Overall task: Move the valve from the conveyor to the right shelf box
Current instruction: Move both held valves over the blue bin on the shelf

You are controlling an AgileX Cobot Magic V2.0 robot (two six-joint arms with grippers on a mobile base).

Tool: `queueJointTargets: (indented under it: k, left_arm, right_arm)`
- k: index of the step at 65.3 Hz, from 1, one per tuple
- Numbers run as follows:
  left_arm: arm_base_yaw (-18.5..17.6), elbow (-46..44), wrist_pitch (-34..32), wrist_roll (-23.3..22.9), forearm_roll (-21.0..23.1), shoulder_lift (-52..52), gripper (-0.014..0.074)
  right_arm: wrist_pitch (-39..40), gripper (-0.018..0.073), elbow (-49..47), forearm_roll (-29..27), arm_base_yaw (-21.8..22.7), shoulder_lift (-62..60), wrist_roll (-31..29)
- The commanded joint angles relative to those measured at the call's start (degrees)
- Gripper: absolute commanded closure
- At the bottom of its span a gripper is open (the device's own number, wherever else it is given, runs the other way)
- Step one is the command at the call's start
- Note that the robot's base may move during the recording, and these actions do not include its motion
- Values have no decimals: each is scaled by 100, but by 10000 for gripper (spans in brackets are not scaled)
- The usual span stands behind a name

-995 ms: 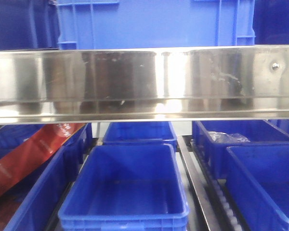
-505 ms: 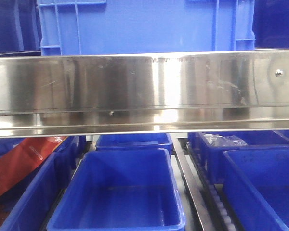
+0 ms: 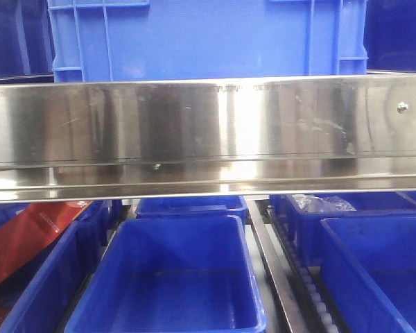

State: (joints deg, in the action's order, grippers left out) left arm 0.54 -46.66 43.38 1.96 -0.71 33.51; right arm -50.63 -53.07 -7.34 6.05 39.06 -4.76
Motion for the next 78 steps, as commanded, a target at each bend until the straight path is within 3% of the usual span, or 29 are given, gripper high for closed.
queueJointTargets:
  k: [1, 16, 31, 41, 54, 62, 78]
  left_arm:
    - [-25, -16, -395, -5, 9, -36, 707]
    - [-25, -16, -585, -5, 9, -36, 707]
    - [-25, -105, -1068, -5, 212, 47, 707]
    - [-25, -580, -940, 618, 993, 619, 707]
    - [-79, -1449, -945, 1609, 2485, 1550, 707]
    - [-389, -2164, -936, 1621, 2738, 2150, 707]
    - [-1524, -3520, -1262, 1621, 2761, 3471, 707]
  right_arm:
    - [607, 727, -59, 2, 8, -34, -27]
    - [1473, 727, -59, 2, 8, -34, -27]
    - [1974, 727, -59, -771, 8, 93, -27]
    - [2042, 727, -344, -1559, -204, 542, -27]
    - [2195, 727, -1130, -1586, -948, 1458, -27]
    - [2412, 727, -1699, -1586, -1422, 2005, -27]
    - [2705, 727, -2960, -1586, -2002, 3290, -27]
